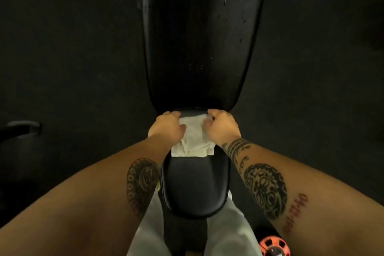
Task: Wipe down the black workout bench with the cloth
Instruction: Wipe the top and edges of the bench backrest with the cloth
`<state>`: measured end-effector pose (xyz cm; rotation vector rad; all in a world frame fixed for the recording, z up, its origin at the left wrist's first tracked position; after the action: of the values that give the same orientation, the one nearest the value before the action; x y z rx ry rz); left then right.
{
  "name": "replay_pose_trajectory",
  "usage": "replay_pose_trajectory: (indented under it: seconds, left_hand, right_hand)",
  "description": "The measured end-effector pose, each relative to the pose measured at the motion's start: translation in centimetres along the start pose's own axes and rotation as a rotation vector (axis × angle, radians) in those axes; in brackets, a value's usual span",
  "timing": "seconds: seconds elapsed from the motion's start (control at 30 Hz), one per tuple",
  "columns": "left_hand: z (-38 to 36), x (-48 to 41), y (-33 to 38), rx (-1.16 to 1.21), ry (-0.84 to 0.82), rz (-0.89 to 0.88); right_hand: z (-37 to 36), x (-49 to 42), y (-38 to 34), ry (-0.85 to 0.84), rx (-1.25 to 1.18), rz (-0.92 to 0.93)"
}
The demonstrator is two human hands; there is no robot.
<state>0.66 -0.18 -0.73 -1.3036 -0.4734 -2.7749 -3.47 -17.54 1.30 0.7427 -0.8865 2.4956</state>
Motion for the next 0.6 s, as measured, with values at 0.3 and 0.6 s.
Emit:
replay_pose_trajectory:
  seconds: [0.3, 0.6]
  left_hand:
    - [-0.9, -0.1, 1.3, 0.208, -0.016, 0.037]
    - [12.5, 5.2, 10.0, 0.95, -0.069, -0.096]
  right_hand:
    - [-2.3, -0.5, -0.4, -0.038, -0.194, -0.161]
    - [13.0, 2.1, -5.8, 0.232, -0.569, 0.01]
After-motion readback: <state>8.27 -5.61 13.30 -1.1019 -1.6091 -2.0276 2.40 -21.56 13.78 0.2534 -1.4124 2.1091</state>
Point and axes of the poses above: each hand's wrist, its own x-axis away from the middle knuckle, its own z-axis out of the back of the hand, y = z × x, the point moved 1 cm from there along -x, towards the middle knuckle, and after that the axes turned 5 degrees about z, right-handed, at the moved point
